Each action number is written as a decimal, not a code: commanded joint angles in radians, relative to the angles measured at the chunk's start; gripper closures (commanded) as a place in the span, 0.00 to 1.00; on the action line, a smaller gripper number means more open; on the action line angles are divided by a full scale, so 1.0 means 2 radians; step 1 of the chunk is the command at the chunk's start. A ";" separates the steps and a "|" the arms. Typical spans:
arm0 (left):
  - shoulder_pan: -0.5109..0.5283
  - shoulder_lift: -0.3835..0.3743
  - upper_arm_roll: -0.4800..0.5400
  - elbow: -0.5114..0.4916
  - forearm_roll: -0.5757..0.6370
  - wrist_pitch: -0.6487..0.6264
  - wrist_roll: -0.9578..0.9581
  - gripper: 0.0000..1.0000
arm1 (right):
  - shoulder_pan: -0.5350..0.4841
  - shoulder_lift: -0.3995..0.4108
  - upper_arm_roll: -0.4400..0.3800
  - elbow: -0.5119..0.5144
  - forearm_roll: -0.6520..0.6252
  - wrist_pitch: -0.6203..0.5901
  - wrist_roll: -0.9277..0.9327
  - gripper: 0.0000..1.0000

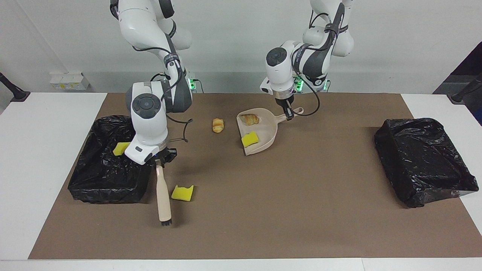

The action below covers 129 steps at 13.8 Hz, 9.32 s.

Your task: Sweep and dump trash in bin

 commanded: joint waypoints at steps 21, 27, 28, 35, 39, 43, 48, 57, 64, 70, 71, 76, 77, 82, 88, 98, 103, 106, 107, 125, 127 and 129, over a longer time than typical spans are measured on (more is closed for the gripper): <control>-0.032 -0.011 0.006 -0.038 -0.013 0.038 -0.063 1.00 | 0.140 -0.218 0.008 -0.236 0.164 -0.119 0.202 1.00; -0.026 -0.009 0.007 -0.038 -0.013 0.050 -0.047 1.00 | 0.140 -0.263 0.008 -0.309 0.172 -0.102 0.242 1.00; -0.023 -0.009 0.007 -0.038 -0.013 0.054 -0.046 1.00 | 0.141 -0.271 0.008 -0.323 0.187 -0.081 0.242 1.00; -0.023 -0.009 0.007 -0.039 -0.013 0.057 -0.031 1.00 | 0.213 -0.252 0.009 -0.364 0.207 -0.008 0.242 1.00; -0.020 -0.009 0.007 -0.041 -0.013 0.061 -0.023 1.00 | 0.262 -0.247 0.009 -0.349 0.263 0.023 0.257 1.00; -0.002 -0.009 0.007 -0.057 -0.013 0.100 0.007 1.00 | 0.294 -0.231 0.009 -0.310 0.274 0.024 0.306 1.00; 0.011 -0.003 0.007 -0.059 -0.013 0.123 0.033 1.00 | 0.299 -0.218 0.010 -0.282 0.290 0.024 0.323 1.00; 0.022 -0.001 0.007 -0.058 -0.013 0.134 0.033 1.00 | 0.295 -0.209 0.009 -0.230 0.283 0.016 0.321 1.00; 0.037 0.009 0.007 -0.054 -0.013 0.164 0.039 1.00 | 0.275 -0.229 0.004 -0.226 0.264 -0.036 0.315 1.00; 0.067 0.018 0.007 -0.039 -0.013 0.162 0.076 1.00 | 0.243 -0.219 0.005 -0.197 0.217 -0.060 0.311 1.00; 0.079 0.015 0.007 -0.032 -0.013 0.159 0.096 1.00 | 0.240 -0.216 0.006 -0.194 0.195 -0.057 0.303 1.00; 0.154 0.011 0.008 0.011 -0.033 0.112 0.197 1.00 | 0.230 -0.212 0.007 -0.201 0.190 -0.027 0.283 1.00; 0.171 0.012 0.008 0.024 -0.038 0.106 0.216 1.00 | 0.238 -0.200 0.009 -0.201 0.190 -0.017 0.290 1.00; 0.254 0.075 0.009 0.194 -0.053 -0.016 0.335 1.00 | 0.313 -0.159 0.010 -0.197 0.190 0.028 0.396 1.00; 0.367 0.155 0.009 0.352 -0.046 -0.091 0.464 1.00 | 0.365 -0.127 0.011 -0.195 0.199 0.068 0.462 1.00; 0.516 0.194 0.013 0.407 0.014 -0.033 0.686 1.00 | 0.389 -0.113 0.011 -0.214 0.200 0.104 0.452 0.98; 0.535 0.213 0.015 0.407 0.159 0.034 0.708 1.00 | 0.383 -0.112 0.010 -0.220 0.200 0.108 0.450 0.66; 0.512 0.202 0.015 0.388 0.292 0.034 0.617 1.00 | 0.381 -0.109 0.010 -0.213 0.200 0.108 0.457 0.29; 0.504 0.193 0.015 0.377 0.323 0.033 0.600 1.00 | 0.380 -0.107 0.010 -0.205 0.200 0.107 0.459 0.25; 0.386 0.051 0.009 0.255 0.453 -0.078 0.427 1.00 | 0.087 -0.216 0.004 -0.067 0.139 -0.046 0.273 0.00; 0.369 0.053 0.009 0.257 0.356 -0.083 0.404 1.00 | 0.048 -0.216 0.004 -0.033 0.129 -0.073 0.242 0.00; 0.358 0.054 0.009 0.258 0.256 -0.091 0.369 1.00 | 0.028 -0.209 0.005 -0.003 0.118 -0.094 0.213 0.00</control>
